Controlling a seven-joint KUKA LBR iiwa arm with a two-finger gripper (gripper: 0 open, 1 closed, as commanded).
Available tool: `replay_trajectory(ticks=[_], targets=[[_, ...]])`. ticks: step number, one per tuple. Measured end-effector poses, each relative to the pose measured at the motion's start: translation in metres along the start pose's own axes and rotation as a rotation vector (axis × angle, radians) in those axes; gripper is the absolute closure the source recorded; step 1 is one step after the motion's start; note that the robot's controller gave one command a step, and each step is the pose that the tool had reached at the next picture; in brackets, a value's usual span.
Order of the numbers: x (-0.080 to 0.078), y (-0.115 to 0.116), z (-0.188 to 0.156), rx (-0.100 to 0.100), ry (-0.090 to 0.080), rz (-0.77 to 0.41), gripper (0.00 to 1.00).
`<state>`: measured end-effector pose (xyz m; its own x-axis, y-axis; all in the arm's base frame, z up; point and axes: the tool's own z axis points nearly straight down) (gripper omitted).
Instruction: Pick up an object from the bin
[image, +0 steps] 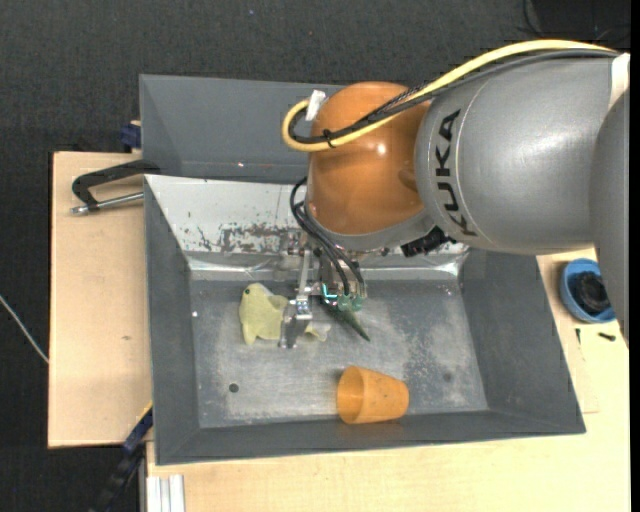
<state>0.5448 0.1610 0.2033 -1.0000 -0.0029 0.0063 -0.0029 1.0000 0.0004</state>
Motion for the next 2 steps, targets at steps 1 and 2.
replay_trajectory(ticks=[1, 2], targets=[[-0.0379, -0.0378, 0.1326, -0.003, -0.012, 0.048, 0.00], [-0.0384, -0.0361, 0.1289, -0.005, -0.015, 0.045, 1.00]])
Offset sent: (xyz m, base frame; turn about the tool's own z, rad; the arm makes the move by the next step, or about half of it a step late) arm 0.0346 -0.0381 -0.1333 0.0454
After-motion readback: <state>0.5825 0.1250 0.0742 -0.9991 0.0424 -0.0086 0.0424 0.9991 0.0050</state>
